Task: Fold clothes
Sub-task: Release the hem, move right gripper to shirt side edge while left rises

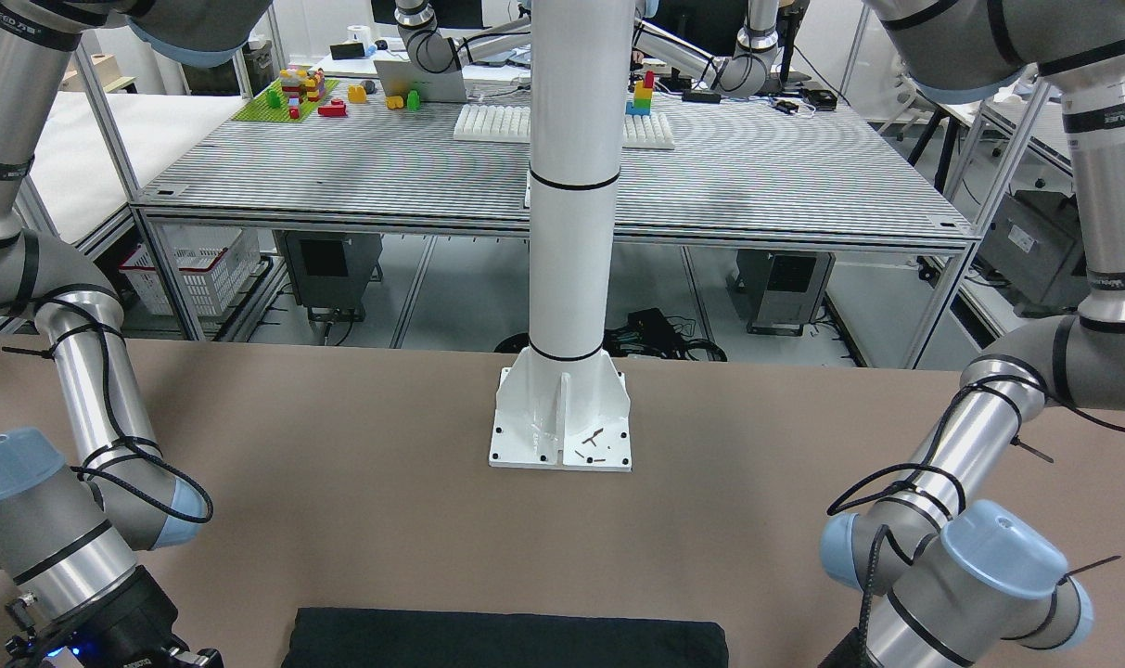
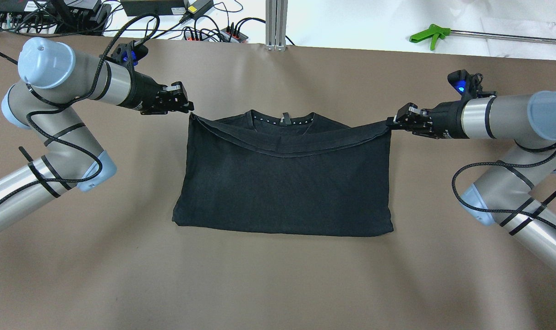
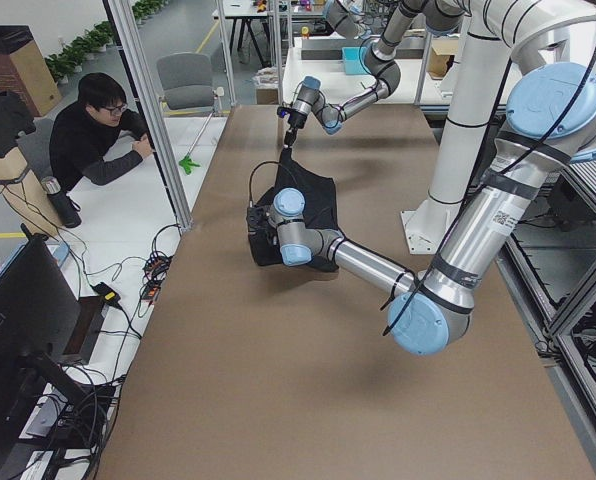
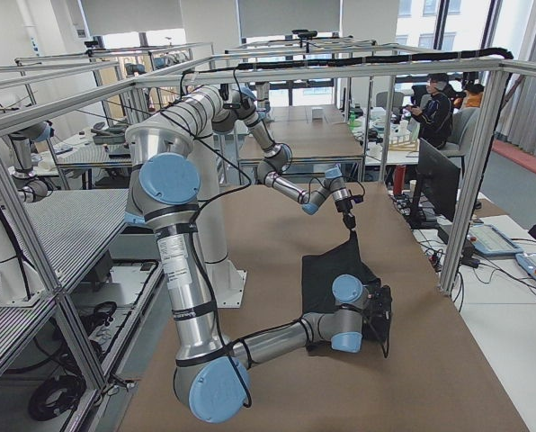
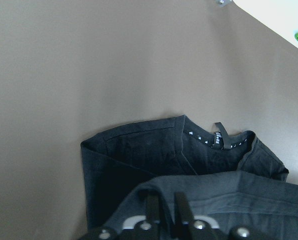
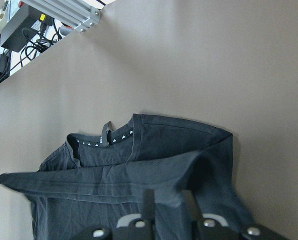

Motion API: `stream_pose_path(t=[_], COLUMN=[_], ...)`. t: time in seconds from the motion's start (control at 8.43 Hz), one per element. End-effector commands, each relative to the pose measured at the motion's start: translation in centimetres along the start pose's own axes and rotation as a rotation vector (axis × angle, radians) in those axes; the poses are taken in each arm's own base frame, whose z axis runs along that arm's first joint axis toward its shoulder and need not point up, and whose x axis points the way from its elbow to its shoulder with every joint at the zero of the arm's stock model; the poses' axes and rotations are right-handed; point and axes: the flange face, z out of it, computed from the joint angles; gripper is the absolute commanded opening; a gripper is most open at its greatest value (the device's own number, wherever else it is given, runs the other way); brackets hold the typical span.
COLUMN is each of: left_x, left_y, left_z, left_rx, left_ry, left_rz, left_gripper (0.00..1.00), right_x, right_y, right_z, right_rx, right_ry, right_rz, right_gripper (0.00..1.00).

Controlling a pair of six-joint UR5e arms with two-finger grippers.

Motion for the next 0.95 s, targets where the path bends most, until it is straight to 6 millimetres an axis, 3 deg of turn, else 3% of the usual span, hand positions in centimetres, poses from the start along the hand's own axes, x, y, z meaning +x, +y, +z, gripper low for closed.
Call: stream_pose_path(t=[0.0,0.24,0.36,0.59,0.83], left_x=[0.1,1.0,1.7,3.3,3.6], left_y=[-1.1,-2.4,-2.8,-5.1,-6.2], left_z=[-0.5,-1.8,-1.9,-3.3,-4.5], left_rx=[0.051,0.067,0.076,0.105,0.127], left_ry=[-0.001,0.008,0.014,-0.011,-0.007], left_rz=[0.012,0.06,0.062,0.039,0.041], left_gripper=[0.94,0.94,0.94,0.94,0.94], right_x=[2.0,1.8,3.9,7.6,8.6], right_y=[-0.8,-0.2,1.1,6.0,9.5], right_z=[0.4,0.4,0.2,-0.4,0.6], right_rx=[0.005,-0.022,-0.055,-0.182,-0.226], right_ry=[0.035,0.029,0.056,0.099,0.132], right_rz=[-0.028,-0.03,-0.003,0.104,0.269], right_gripper=[0.94,0.94,0.94,0.94,0.94])
